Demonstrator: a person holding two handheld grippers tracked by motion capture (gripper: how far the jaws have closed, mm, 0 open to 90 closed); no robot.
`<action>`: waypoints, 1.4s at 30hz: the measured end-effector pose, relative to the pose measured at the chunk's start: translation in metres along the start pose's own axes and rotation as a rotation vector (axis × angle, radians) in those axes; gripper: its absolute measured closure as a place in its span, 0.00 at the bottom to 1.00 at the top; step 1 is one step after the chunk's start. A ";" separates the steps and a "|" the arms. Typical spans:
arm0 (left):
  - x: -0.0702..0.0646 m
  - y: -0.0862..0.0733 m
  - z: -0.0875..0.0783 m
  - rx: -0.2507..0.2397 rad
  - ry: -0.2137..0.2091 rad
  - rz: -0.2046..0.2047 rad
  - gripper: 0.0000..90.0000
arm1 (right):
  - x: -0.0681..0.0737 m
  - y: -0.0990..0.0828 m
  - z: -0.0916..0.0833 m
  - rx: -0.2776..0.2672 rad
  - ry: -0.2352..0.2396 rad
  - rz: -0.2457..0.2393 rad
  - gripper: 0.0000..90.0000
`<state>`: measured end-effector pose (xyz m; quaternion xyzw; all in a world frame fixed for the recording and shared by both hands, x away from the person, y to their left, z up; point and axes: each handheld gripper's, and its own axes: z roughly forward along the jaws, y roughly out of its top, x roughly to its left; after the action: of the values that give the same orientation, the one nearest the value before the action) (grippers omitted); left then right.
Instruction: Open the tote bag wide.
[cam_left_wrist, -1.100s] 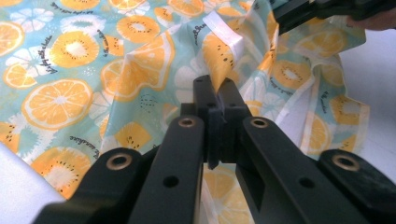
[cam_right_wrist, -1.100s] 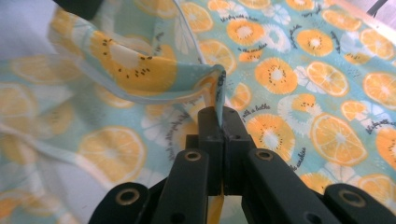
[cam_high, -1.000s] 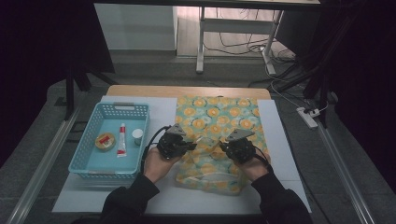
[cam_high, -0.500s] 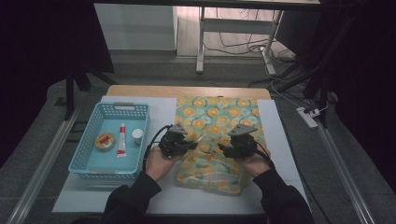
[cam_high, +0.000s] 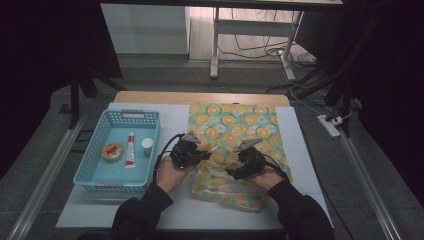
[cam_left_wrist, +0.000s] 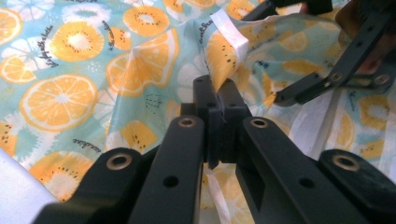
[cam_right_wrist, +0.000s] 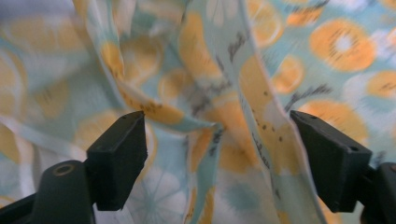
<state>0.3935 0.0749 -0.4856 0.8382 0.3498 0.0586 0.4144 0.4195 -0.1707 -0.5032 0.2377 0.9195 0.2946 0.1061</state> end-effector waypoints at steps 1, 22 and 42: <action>0.000 0.000 0.000 0.000 0.000 0.000 1.00 | 0.001 -0.002 0.002 0.008 -0.004 -0.006 0.28; -0.002 -0.003 -0.016 -0.037 0.024 -0.019 0.86 | -0.015 0.019 -0.030 -0.077 -0.080 -0.009 0.99; -0.015 -0.003 -0.004 0.064 0.220 0.013 0.32 | -0.016 0.075 -0.076 -0.191 -0.094 -0.006 1.00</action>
<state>0.3797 0.0692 -0.4823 0.8419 0.3892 0.1416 0.3460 0.4364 -0.1626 -0.3966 0.2373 0.8819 0.3692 0.1722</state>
